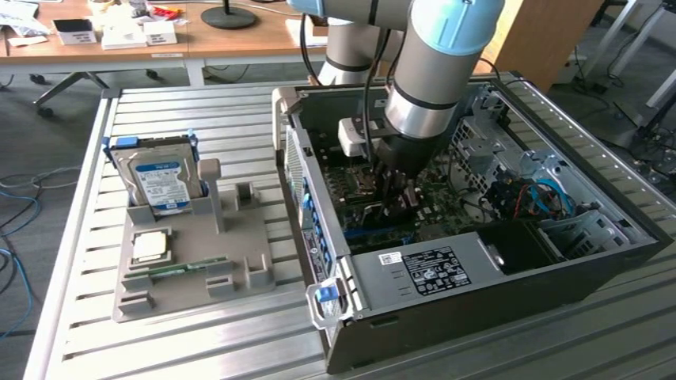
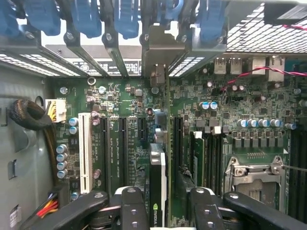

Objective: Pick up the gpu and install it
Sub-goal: 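Insert the gpu into the slot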

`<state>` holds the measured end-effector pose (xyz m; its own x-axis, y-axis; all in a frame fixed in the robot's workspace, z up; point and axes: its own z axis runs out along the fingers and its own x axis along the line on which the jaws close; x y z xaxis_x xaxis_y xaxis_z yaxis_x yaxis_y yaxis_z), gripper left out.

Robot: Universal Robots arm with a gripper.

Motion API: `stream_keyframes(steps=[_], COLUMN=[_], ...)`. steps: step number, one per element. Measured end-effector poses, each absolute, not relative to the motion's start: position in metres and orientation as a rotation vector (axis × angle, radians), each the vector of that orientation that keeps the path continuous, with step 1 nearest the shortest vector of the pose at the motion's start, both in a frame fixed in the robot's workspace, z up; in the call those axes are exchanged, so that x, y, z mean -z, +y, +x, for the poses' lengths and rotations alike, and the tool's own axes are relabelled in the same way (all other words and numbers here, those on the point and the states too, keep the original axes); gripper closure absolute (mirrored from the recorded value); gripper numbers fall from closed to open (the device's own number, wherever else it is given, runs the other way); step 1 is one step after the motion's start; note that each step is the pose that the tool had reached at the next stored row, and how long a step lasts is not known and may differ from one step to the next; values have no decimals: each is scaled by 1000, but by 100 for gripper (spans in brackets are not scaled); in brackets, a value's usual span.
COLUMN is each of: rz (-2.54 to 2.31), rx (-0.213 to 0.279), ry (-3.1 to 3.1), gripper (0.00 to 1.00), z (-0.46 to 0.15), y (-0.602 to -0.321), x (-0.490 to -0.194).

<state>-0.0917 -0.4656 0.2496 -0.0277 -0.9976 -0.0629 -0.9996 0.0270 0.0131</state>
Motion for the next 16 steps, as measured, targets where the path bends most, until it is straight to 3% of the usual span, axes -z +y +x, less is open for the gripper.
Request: stream_keyframes(steps=[14,16], rz=[-2165,-2166], rx=[-83,-83], ry=[2226,2226], gripper=[61,73], z=[-91,-91], y=[-466,-466], x=[-255,-255])
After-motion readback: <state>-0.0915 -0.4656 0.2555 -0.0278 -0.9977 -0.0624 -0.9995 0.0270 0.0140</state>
